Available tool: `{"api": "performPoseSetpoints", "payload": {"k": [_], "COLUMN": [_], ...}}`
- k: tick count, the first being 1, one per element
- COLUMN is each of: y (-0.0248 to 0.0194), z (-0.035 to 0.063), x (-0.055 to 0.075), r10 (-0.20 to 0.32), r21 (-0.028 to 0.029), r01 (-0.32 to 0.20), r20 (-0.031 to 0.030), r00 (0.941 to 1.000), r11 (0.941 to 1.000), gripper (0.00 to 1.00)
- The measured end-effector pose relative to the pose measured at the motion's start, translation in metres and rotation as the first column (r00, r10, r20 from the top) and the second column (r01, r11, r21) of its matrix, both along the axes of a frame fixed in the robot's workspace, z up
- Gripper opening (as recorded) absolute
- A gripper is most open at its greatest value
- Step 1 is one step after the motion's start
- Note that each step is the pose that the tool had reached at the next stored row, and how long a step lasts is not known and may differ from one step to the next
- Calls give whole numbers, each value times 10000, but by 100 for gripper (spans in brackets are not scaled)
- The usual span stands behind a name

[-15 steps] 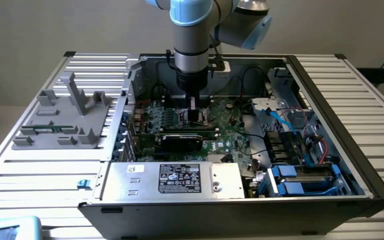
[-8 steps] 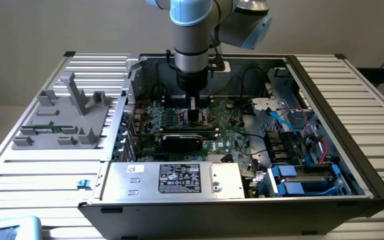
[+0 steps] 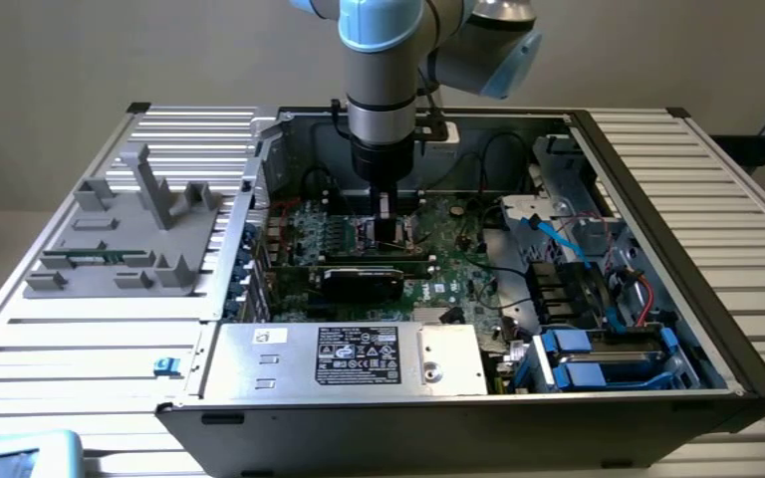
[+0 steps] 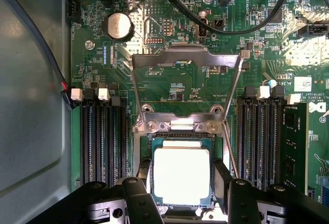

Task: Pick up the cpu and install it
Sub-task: 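Place the cpu into insertion slot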

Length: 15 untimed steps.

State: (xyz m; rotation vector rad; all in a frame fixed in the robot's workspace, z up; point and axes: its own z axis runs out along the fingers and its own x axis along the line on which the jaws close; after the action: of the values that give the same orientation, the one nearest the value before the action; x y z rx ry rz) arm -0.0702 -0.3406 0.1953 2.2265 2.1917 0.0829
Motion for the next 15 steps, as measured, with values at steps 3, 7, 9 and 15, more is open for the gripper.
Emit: {"api": "performPoseSetpoints", "payload": {"k": [3,7,9,15], "y": [0,0,0,0], "z": [0,0,0,27], "x": [0,0,0,-1], "r10": [0,0,0,-1], "r21": [0,1,1,18], "r01": [0,0,0,1], "r20": [0,-1,0,81], "r00": [10000,10000,10000,10000], "r11": [10000,10000,10000,10000], "gripper": [56,58,64,64]}}
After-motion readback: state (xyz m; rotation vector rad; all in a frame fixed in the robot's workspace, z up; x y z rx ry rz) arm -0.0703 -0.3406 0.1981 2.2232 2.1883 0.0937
